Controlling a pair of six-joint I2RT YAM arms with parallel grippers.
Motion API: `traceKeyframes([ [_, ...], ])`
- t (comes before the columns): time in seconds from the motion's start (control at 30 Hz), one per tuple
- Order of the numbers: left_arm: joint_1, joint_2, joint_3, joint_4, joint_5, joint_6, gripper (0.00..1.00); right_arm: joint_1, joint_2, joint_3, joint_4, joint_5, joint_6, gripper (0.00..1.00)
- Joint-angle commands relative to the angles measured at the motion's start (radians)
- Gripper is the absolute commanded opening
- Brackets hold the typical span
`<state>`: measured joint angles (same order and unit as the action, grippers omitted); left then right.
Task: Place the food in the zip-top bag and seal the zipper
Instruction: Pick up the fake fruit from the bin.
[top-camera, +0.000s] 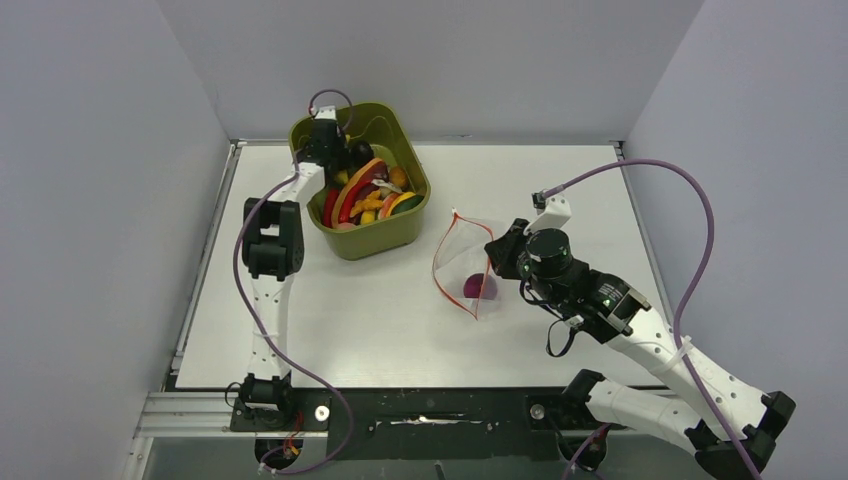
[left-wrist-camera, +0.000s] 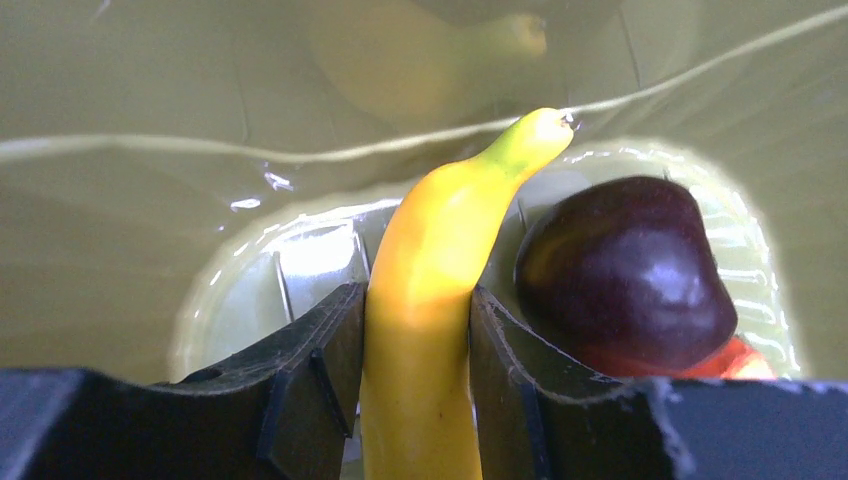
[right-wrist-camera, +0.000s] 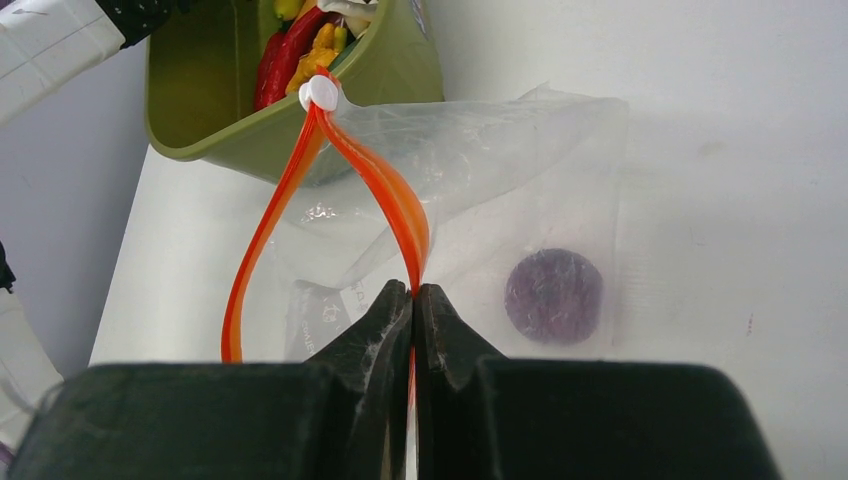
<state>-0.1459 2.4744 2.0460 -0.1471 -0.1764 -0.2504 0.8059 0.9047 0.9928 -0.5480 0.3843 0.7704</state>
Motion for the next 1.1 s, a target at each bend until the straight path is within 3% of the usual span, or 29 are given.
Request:
traceKeyframes([
  [0.0, 0.008, -0.136, -0.056, 0.066, 0.031, 0.013, 0.16, -0.002, -0.028, 0.001, 0.043, 0.01, 0.015, 0.0],
  [0.47, 0.008, -0.391, -0.276, 0.175, 0.084, -0.031, 0.12, -0.001, -0.047, -0.044, 0.066, -0.009, 0.042, 0.0],
  [1.07, -0.018, -0.779, -0.598, 0.402, 0.325, -0.206, 0.12, -0.001, -0.048, -0.064, 0.134, -0.115, 0.118, 0.0],
])
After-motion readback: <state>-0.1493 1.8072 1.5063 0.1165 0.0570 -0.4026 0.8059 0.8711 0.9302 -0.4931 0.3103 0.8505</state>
